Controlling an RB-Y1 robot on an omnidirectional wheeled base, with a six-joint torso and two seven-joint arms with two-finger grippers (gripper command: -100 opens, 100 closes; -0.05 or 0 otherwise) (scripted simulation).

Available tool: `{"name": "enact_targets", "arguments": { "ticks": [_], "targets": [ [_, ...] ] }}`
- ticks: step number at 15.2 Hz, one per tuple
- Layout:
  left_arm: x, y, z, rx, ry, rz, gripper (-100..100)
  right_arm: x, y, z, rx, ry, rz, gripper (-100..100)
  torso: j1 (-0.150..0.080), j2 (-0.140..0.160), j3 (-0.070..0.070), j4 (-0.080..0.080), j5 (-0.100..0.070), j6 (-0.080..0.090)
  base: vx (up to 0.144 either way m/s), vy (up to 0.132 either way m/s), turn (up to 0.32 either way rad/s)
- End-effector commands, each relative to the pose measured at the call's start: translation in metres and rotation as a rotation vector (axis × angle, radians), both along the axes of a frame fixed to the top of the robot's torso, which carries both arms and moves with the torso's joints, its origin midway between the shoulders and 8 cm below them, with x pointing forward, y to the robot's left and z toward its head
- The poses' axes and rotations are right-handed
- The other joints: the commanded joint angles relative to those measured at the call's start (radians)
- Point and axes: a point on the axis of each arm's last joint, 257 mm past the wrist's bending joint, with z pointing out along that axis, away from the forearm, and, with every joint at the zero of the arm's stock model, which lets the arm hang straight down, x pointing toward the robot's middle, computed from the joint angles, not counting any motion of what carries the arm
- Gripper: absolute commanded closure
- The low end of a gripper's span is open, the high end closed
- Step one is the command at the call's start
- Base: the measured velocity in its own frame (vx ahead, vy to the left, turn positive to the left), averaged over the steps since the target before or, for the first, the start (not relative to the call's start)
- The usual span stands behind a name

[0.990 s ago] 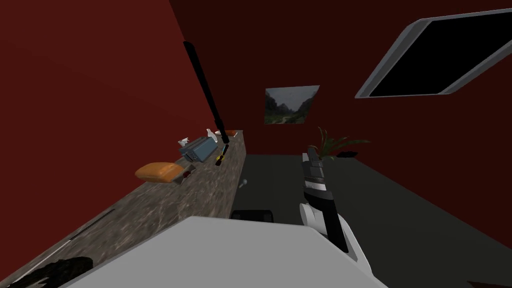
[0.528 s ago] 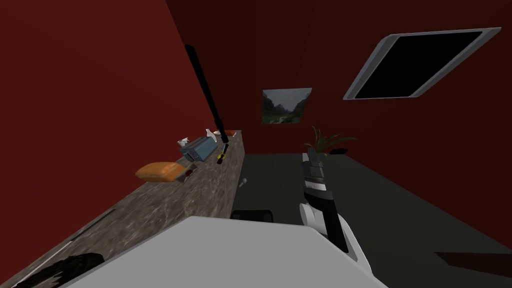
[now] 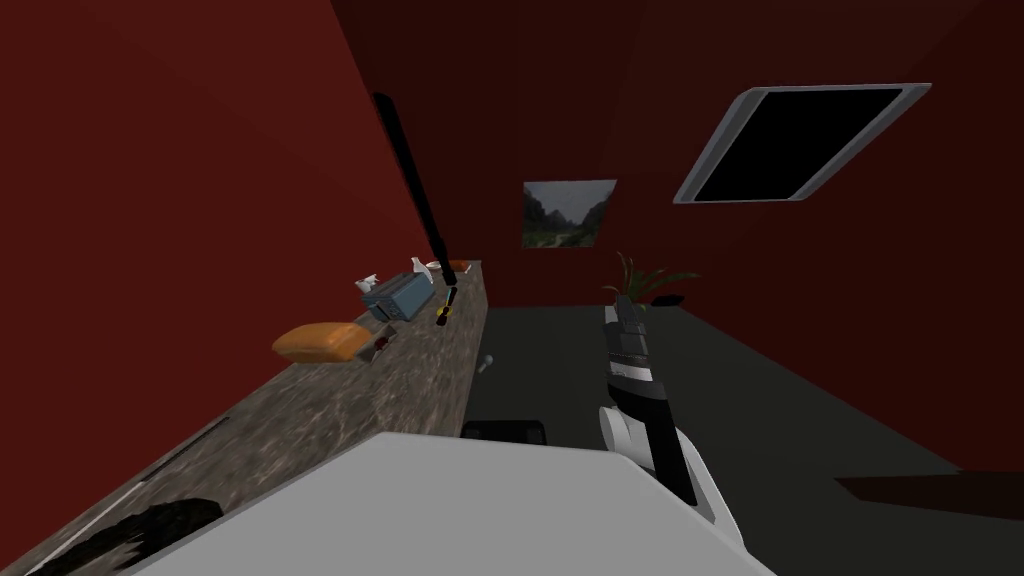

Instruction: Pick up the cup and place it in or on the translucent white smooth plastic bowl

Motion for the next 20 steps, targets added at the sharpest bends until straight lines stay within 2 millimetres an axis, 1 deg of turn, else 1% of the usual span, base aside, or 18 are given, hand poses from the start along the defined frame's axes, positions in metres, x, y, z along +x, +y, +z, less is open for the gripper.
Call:
{"name": "enact_targets", "arguments": {
  "ticks": [1,3,4,5,6,7,8,9,10,11,12,13,14,15,16,17,18,20],
  "targets": [
    [0.0,0.0,0.0,0.0,0.0,0.0,-100,0.0,0.0,0.0,0.0,0.0,0.0,0,0.0,0.0,0.0,0.0,0.0,0.0,0.0,0.0,0.0],
    [0.008,-0.005,0.022,0.009,0.017,0.001,-100,0.0,0.0,0.0,0.0,0.0,0.0,0,-0.001,-0.001,-0.001,0.0,0.0,0.0,0.024,-0.015,-0.022],
    [0.009,-0.004,0.024,0.016,0.013,0.0,-100,0.0,0.0,0.0,0.0,0.0,0.0,0,-0.002,-0.002,-0.001,-0.001,-0.001,0.0,0.042,-0.024,-0.024],
    [0.013,-0.008,0.034,0.018,0.024,0.0,-100,0.0,0.0,0.0,0.0,0.0,0.0,0,-0.003,-0.003,-0.002,-0.001,-0.001,0.0,0.045,-0.023,-0.022],
    [0.014,-0.007,0.035,0.023,0.021,-0.002,-100,0.0,0.0,0.0,0.0,0.0,0.0,0,-0.003,-0.004,-0.002,-0.001,-0.001,0.0,0.04,-0.021,-0.019],
    [0.018,-0.01,0.045,0.026,0.031,-0.002,-100,0.0,0.0,0.0,0.0,0.0,0.0,0,-0.003,-0.004,-0.003,-0.001,-0.001,0.0,0.039,-0.025,-0.019],
    [0.019,-0.01,0.046,0.03,0.029,-0.003,-100,0.0,0.0,0.0,0.0,0.0,0.0,0,-0.003,-0.004,-0.003,-0.001,-0.001,0.0,0.035,-0.021,-0.016],
    [0.024,-0.013,0.057,0.036,0.038,-0.006,-100,0.0,0.0,0.0,0.0,0.0,0.0,0,-0.003,-0.004,-0.003,-0.001,-0.001,0.0,0.037,-0.021,-0.02],
    [0.027,-0.018,0.064,0.034,0.053,-0.006,-100,0.0,0.0,0.0,0.0,0.0,0.0,0,-0.003,-0.004,-0.003,-0.001,-0.001,0.0,0.047,-0.025,-0.031],
    [0.029,-0.017,0.067,0.042,0.047,-0.009,-100,0.0,0.0,0.0,0.0,0.0,0.0,0,-0.003,-0.005,-0.003,-0.001,-0.001,0.001,0.044,-0.024,-0.023],
    [0.034,-0.021,0.077,0.048,0.058,-0.012,-100,0.0,0.0,0.0,0.0,0.0,0.0,0,-0.003,-0.005,-0.003,-0.001,-0.001,0.0,0.042,-0.027,-0.021],
    [0.034,-0.021,0.077,0.048,0.058,-0.012,-100,0.0,0.0,0.0,0.0,0.0,0.0,0,-0.004,-0.005,-0.003,-0.001,-0.001,0.0,0.039,-0.027,-0.014],
    [0.04,-0.025,0.086,0.053,0.069,-0.016,-100,0.0,0.0,0.0,0.0,0.0,0.0,0,-0.004,-0.005,-0.003,-0.001,-0.001,0.0,0.04,-0.025,-0.017],
    [0.04,-0.025,0.086,0.054,0.069,-0.017,-100,0.0,0.0,0.0,0.0,0.0,0.0,0,-0.004,-0.005,-0.003,-0.001,-0.001,0.0,0.037,-0.018,-0.014],
    [0.045,-0.029,0.095,0.059,0.08,-0.021,-100,0.0,0.0,0.0,0.0,0.0,0.0,0,-0.003,-0.005,-0.003,-0.001,-0.001,0.0,0.036,-0.021,-0.021],
    [0.045,-0.029,0.095,0.059,0.08,-0.021,-100,0.0,0.0,0.0,0.0,0.0,0.0,0,-0.003,-0.004,-0.003,-0.001,-0.001,0.0,0.031,-0.021,-0.019],
    [0.051,-0.034,0.104,0.064,0.093,-0.026,-100,0.0,0.0,0.0,0.0,0.0,0.0,0,-0.003,-0.004,-0.003,-0.001,-0.001,0.0,0.034,-0.019,-0.017],
    [0.048,-0.033,0.101,0.063,0.088,-0.025,-100,0.0,0.0,0.0,0.0,0.0,0.0,0,-0.003,-0.004,-0.003,-0.001,-0.001,0.0,0.025,-0.012,-0.012]
  ]
}}
